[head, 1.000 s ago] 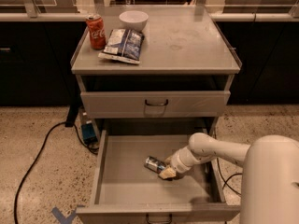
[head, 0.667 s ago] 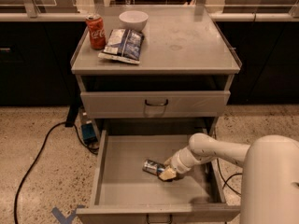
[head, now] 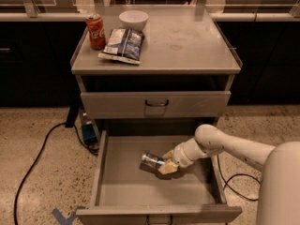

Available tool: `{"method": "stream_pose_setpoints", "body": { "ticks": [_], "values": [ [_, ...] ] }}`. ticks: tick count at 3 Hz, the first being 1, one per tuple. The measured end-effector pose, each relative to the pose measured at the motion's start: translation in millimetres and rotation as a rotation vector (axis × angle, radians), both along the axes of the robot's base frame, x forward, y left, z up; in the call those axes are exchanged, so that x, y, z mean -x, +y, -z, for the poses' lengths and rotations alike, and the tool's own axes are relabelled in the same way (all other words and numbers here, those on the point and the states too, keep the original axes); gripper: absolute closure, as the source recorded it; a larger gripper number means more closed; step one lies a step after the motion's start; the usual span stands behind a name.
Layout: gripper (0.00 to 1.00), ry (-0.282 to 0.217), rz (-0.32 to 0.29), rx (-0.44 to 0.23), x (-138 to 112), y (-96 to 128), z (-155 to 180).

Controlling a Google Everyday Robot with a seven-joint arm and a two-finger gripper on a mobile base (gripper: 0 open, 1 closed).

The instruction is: Pick redbull can from middle drawer and place on counter

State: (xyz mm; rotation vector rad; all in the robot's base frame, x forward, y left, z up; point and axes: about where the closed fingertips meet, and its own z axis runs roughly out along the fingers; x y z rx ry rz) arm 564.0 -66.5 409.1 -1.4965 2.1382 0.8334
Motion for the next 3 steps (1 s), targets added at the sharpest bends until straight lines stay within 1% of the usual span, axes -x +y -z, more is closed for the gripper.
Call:
{"method": "stream_pose_setpoints", "body": {
  "ticks": [1, 2, 3],
  "values": [
    [1.00, -0.036, -0.054, -0.065, -5.6, 6.4, -63.5],
    [1.00, -0.100, -0.098, -0.106, -15.1, 9.3, -130.6],
    [1.00, -0.123, -0.135, -0.172, -25.2, 12.2, -191.5]
  ]
}}
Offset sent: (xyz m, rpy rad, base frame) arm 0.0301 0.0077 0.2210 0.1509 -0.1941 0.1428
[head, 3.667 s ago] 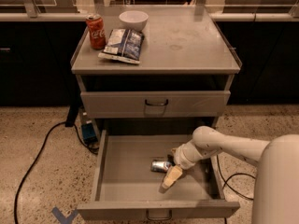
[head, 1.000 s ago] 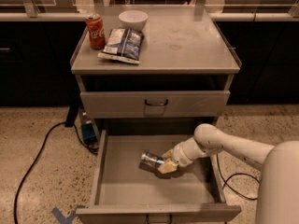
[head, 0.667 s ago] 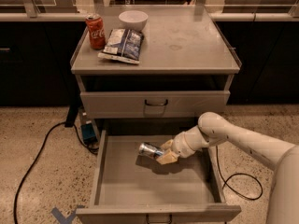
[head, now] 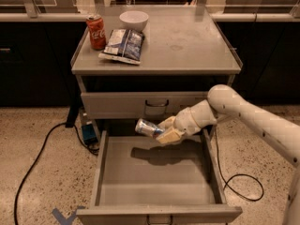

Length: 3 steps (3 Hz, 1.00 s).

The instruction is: Pick redbull can from middle drawer and place on counter

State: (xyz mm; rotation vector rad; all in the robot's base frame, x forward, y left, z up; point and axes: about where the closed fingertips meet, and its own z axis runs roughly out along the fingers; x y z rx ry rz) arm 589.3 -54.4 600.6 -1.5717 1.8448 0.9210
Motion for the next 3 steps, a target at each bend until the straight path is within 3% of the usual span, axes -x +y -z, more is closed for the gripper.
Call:
{"method": "stream_pose_setpoints", "body": {
  "ticks": [1, 2, 3],
  "values": [
    [1.00, -0.028, -0.022, -0.020, 5.7, 3.4, -61.7],
    [1.00, -0.028, -0.028, -0.022, 5.3, 4.6, -62.5],
    [1.00, -0.058, -0.046, -0.034, -2.6, 4.1, -92.3]
  ]
}}
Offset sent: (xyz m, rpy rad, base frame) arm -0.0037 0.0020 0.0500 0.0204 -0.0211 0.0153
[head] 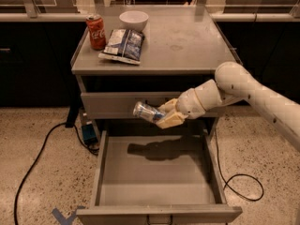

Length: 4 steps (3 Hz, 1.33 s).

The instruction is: Pick redbull can from middle drawer and place on counter

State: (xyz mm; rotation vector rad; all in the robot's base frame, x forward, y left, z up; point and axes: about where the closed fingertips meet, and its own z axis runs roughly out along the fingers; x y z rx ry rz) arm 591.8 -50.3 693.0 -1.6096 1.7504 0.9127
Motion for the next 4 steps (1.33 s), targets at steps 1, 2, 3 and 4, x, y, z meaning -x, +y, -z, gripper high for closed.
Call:
{"method": "stream_pose_setpoints", "body": {
  "ticks": [1, 2, 3, 4],
  "values": [
    [1.00, -0.062, -0.025, -0.040, -8.8, -2.8, -61.1],
    [1.00, -0.121, -0.031, -0.068, -13.7, -9.2, -113.7],
    [1.00, -0.159, -0.033, -0.082, -20.5, -16.4, -153.2],
    [1.00, -0.182, -0.043, -0.151, -36.8, -27.6, -187.2]
  ]
}}
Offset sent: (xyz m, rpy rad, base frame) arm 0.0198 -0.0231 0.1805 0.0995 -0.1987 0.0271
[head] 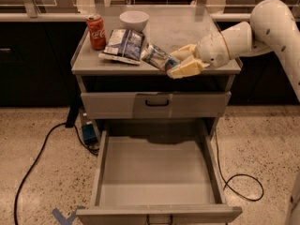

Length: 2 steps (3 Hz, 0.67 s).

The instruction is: Pick redbull can from middle drawer and place on counter

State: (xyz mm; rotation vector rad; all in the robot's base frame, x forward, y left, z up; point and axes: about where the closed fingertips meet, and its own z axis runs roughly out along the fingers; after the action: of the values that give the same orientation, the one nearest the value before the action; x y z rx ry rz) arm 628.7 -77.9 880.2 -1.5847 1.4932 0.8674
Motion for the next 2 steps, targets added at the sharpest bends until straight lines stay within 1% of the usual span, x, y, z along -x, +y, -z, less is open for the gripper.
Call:
{"method": "stream_pose_setpoints", "body": {
  "ticks": [1, 2],
  "values": [
    [1.00, -0.011, 0.002, 0.007, -5.6, 1.4, -1.4],
    [1.00, -0.040, 0.029, 0.040, -29.6, -4.9, -5.6]
  ]
}}
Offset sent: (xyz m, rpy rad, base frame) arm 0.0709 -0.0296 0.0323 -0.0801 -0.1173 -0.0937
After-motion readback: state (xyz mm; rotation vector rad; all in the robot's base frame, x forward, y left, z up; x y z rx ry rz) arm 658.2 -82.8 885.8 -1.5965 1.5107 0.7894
